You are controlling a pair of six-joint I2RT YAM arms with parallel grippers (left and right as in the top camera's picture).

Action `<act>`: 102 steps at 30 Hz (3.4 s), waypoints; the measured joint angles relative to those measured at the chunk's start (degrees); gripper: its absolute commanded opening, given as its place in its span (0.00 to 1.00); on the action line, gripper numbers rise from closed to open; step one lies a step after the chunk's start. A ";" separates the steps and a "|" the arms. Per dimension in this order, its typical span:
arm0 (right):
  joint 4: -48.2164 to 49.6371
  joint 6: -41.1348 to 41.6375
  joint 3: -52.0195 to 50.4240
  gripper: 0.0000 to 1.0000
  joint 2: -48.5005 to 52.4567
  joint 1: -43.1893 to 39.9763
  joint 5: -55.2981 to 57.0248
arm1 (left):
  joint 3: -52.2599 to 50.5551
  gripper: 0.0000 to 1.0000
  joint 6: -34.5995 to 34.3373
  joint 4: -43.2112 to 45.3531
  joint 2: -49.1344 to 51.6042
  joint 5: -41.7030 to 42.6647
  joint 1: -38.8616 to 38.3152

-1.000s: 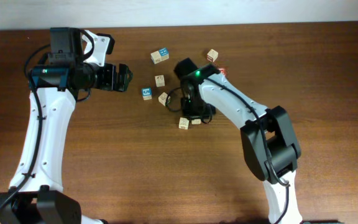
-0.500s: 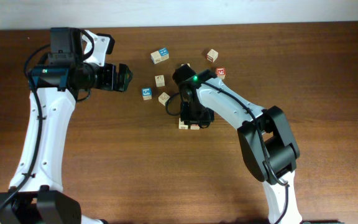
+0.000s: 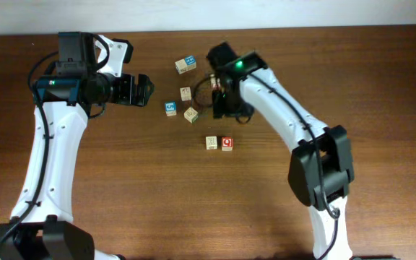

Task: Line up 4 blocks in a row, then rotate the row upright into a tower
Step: 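Grasp a red-lettered block with the right gripper, then place the red-lettered block beside the first block, release, then grasp a green-lettered block with the right gripper, then place the green-lettered block at the right end of the row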

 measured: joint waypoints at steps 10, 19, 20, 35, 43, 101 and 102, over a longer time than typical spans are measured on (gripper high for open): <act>22.58 -14.86 0.61 0.63 9.62 -12.35 2.34 | 0.00 0.99 0.00 0.02 0.09 -0.02 0.00; 24.90 -15.30 0.61 0.28 12.02 -12.35 3.50 | 0.00 0.99 0.00 0.07 0.09 -0.02 0.00; 24.41 -14.97 0.68 0.26 12.02 -12.35 3.61 | 0.00 0.99 0.00 0.04 0.09 -0.02 0.00; -3.76 0.92 -6.25 0.19 3.21 -2.45 -4.39 | 0.00 0.99 0.00 0.04 0.24 -0.02 0.00; -5.31 5.57 -7.58 0.30 3.21 -0.07 -0.22 | 0.00 0.99 0.00 0.04 0.24 -0.02 0.00; 6.38 6.64 -22.80 0.21 -9.20 -3.04 4.15 | 0.13 0.99 0.00 0.13 0.50 0.00 -0.02; 8.87 7.08 -25.70 0.21 -9.20 -3.02 3.32 | 0.13 0.99 0.00 0.09 0.50 -0.02 -0.02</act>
